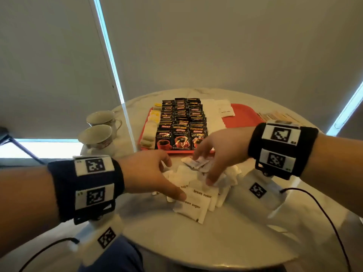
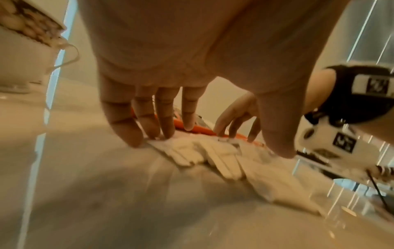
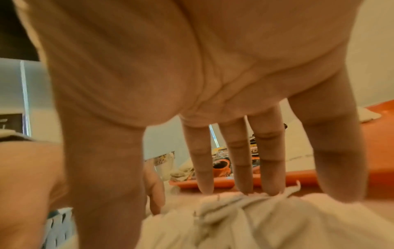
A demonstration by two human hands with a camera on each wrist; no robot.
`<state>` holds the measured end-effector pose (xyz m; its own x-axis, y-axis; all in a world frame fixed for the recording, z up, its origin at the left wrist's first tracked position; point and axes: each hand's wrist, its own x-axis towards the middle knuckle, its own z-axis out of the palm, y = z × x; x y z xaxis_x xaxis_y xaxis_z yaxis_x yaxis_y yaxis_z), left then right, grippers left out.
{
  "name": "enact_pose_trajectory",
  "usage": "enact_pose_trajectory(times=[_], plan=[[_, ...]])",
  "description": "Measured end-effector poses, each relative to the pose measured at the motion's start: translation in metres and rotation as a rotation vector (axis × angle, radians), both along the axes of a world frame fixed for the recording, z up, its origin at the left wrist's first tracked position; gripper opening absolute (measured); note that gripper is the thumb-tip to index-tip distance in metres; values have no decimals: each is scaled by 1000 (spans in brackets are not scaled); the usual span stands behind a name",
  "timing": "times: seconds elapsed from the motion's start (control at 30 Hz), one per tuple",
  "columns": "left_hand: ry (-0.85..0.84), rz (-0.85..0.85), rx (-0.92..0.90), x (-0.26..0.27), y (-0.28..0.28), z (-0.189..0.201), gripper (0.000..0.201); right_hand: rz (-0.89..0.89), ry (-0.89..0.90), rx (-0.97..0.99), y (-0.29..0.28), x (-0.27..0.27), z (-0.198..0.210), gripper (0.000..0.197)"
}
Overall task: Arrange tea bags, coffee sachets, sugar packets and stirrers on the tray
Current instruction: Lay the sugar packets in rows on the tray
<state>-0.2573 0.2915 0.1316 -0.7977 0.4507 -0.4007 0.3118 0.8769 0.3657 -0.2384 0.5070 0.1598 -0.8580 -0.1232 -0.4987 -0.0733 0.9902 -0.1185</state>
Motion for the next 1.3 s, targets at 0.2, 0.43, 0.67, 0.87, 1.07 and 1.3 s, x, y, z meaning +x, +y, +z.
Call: enact_pose_trajectory(times=[0.2, 0.43, 0.67, 0.87, 1.07, 1.3], plan=[[141, -80, -161, 12, 26, -3, 120, 127, -10, 183, -4, 9, -17, 113], [-68, 56, -82, 2, 36, -6, 71, 57, 76, 45, -18, 4, -17, 78], [6, 132, 49, -14, 12, -2, 42, -111, 123, -245, -6, -6, -6, 35], [-126, 353, 455, -36, -12, 11, 41, -270, 202, -528, 7, -18, 5, 22], [-330, 553, 879, -48, -11, 7, 50, -423, 69, -1143, 24, -24, 18, 30], [-662, 584, 1277, -45, 22, -8, 61, -473, 1, -1200, 4, -40, 3, 31]])
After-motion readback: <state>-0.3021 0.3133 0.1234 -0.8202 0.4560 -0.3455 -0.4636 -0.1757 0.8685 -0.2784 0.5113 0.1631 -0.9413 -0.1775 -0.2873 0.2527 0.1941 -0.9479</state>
